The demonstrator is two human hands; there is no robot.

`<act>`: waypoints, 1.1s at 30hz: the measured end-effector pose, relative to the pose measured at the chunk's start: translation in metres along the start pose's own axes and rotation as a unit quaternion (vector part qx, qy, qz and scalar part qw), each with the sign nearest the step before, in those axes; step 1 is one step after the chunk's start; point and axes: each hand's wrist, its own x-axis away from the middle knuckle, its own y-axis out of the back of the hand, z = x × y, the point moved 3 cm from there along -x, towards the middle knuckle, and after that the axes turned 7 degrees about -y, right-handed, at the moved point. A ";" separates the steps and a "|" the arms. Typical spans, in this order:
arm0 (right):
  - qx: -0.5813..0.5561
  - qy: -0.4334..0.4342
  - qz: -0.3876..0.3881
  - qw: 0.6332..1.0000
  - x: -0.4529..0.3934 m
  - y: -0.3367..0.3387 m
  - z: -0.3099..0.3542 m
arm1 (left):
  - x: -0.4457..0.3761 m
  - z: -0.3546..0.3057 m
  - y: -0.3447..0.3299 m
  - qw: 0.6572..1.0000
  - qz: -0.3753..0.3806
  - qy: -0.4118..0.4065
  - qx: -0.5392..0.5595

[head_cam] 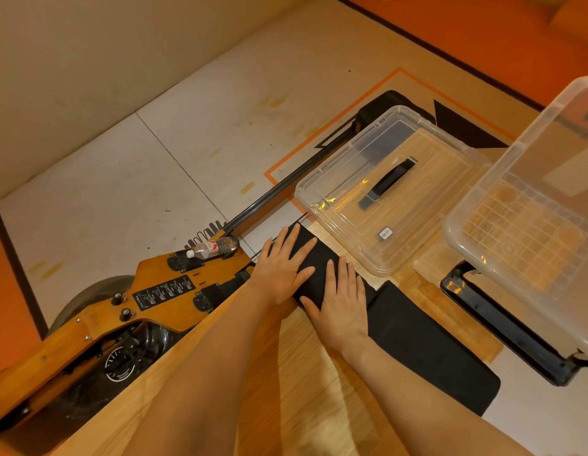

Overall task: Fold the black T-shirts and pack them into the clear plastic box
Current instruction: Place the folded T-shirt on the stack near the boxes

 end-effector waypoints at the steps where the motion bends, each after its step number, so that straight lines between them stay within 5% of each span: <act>1: -0.015 -0.004 0.002 1.000 0.000 0.003 0.001 | 0.002 -0.001 0.003 1.000 -0.007 0.013 0.011; 8: -0.054 0.017 -0.025 0.998 0.003 0.034 0.018 | 0.047 0.009 0.027 0.981 -0.089 0.154 0.074; 15: -0.087 0.137 0.006 0.987 0.028 0.048 0.073 | 0.138 0.012 0.038 0.904 -0.207 0.306 0.215; 22: -0.137 0.238 0.074 0.959 0.107 0.039 0.143 | 0.274 0.018 0.017 0.856 -0.251 0.391 0.225; 33: -0.087 0.397 0.157 0.900 0.270 -0.016 0.226 | 0.503 -0.020 -0.074 0.702 -0.323 0.580 0.257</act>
